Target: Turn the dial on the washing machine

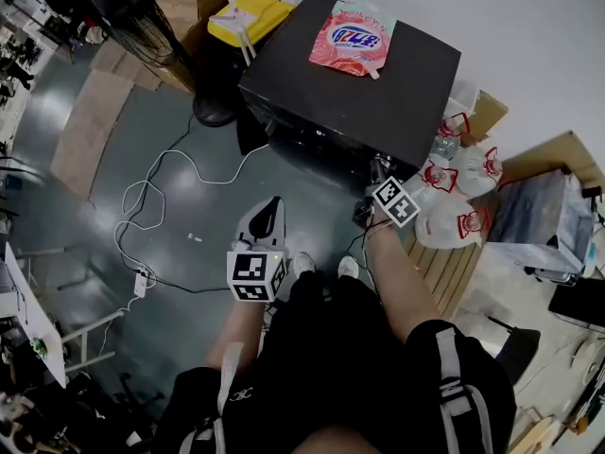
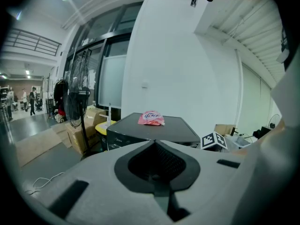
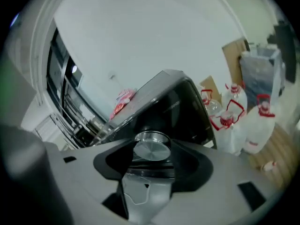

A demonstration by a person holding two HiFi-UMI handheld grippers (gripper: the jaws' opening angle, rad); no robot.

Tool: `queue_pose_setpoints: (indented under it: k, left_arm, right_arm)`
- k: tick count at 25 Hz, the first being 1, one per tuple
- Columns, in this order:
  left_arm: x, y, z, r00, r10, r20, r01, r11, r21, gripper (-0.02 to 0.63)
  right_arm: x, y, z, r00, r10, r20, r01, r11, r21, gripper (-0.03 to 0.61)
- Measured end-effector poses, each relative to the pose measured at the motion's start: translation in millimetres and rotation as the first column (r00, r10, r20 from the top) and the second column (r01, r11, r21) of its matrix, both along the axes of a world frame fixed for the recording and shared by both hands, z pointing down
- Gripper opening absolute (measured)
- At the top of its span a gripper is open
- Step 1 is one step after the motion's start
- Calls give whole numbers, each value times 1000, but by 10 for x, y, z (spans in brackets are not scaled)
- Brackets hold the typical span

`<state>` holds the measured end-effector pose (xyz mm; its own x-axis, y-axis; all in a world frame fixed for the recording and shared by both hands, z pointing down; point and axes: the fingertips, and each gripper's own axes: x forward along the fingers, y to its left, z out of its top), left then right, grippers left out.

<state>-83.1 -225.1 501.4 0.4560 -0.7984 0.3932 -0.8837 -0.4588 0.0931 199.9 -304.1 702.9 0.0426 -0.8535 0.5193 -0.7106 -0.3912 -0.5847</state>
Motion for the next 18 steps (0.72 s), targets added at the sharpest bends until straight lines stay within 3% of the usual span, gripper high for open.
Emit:
queue_pose_setpoints:
  k: [2,7,11,18]
  left_arm:
    - [14,2,-5,1000,-2,0,2,1000,2,3]
    - [40,-1,-11,1000,-9,1,9,1000,3,3]
    - [70,10,-7,1000,-15,2,15,1000,3,3]
    - [113,42,-11,1000,-22,9,22,1000,3,3]
  right_arm:
    - [13,11,10,997,9,72,-12,999,41,245]
    - [8,3,7,997,-2,80,-3,999,54,245]
    - [20,16,38,985,19,173,-39,993,111,244]
    - [49,30,84,895,59,442,-171,961,218,243]
